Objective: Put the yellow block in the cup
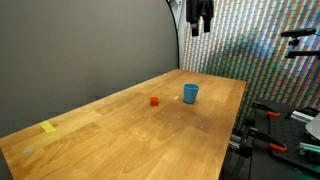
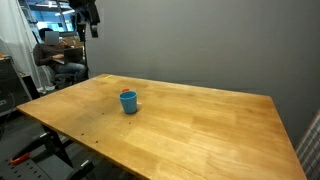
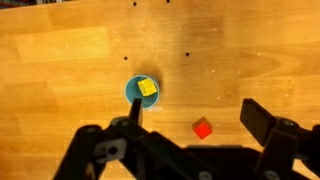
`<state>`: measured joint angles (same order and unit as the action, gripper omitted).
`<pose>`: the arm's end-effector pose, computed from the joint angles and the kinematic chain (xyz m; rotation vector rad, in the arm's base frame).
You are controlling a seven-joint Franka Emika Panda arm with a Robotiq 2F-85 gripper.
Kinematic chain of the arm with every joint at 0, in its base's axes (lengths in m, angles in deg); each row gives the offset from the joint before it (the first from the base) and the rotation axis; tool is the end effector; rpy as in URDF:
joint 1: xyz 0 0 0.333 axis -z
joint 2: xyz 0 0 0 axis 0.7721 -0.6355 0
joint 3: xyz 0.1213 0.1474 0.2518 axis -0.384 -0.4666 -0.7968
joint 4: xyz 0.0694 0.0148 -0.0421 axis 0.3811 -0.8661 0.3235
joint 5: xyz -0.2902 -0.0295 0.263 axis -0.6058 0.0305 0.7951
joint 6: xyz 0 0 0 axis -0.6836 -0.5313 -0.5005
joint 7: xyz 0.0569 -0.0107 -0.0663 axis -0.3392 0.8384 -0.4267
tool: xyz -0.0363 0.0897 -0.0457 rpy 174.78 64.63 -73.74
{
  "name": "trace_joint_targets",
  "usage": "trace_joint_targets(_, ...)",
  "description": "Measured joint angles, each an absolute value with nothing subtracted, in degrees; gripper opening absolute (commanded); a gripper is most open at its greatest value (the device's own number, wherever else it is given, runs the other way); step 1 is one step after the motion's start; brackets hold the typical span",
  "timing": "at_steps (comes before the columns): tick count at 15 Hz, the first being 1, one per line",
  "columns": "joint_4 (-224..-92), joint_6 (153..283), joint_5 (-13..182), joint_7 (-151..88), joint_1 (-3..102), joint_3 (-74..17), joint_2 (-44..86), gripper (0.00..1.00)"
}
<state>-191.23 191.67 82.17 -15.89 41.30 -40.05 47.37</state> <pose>0.4614 0.1345 0.4492 2.9854 -0.0352 -0.1381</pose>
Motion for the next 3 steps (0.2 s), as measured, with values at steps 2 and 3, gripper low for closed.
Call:
trace_joint_targets(2, -189.83, 189.27, 82.20, -18.63, 41.30, -40.10, 48.99, 1.00)
trace_joint_targets(3, -189.53, 188.75, 82.22, -19.20, 41.30, -40.11, 49.34, 1.00)
